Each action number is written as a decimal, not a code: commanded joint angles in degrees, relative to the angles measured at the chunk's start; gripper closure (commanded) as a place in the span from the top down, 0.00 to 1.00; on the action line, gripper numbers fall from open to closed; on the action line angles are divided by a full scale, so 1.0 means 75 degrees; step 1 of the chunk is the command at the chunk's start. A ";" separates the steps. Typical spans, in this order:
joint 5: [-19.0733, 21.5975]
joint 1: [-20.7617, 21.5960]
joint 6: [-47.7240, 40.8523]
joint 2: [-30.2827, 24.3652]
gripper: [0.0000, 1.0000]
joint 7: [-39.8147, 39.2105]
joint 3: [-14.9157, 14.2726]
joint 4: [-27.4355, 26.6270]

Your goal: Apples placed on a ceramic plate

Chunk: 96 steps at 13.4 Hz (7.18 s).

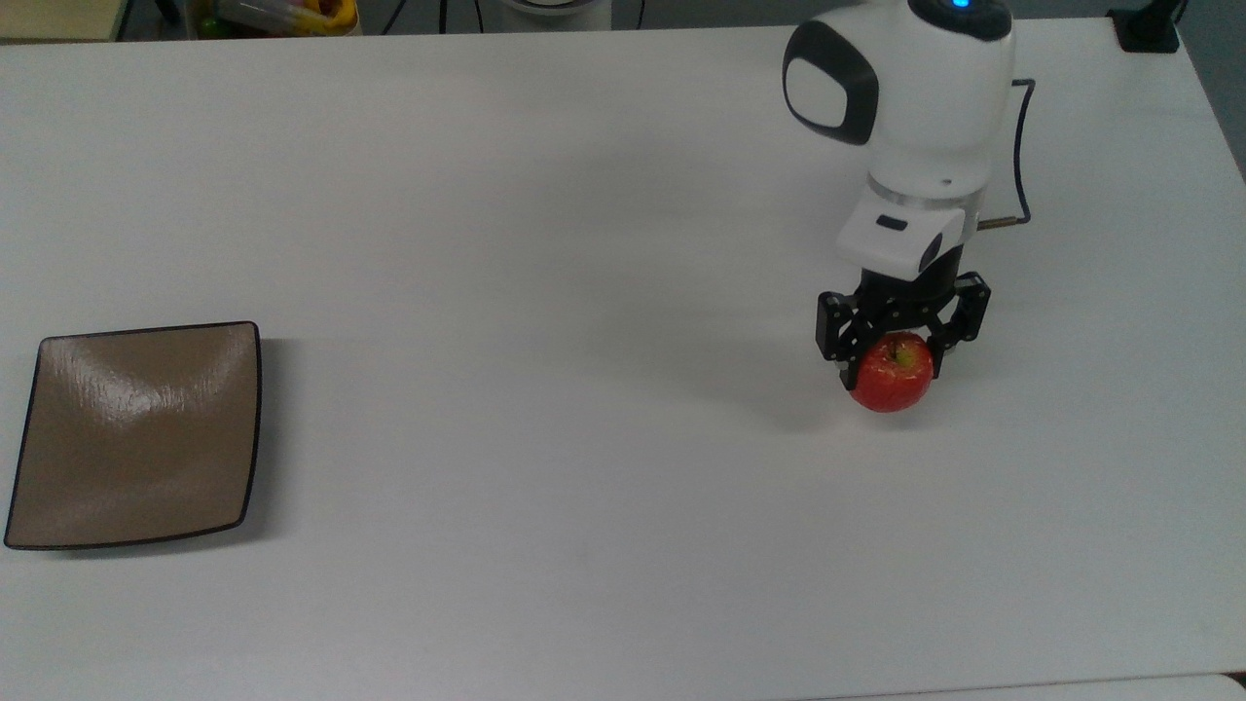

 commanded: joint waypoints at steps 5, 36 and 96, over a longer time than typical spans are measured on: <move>0.0776 -0.0733 -0.1540 -0.3121 0.30 -0.0222 -0.0017 -0.1404; 0.3378 -0.6218 0.1339 -0.0608 0.30 -0.8228 -0.0392 -0.0541; 0.2054 -0.2925 -0.5269 -0.5727 1.00 -0.4150 -0.0650 -0.2636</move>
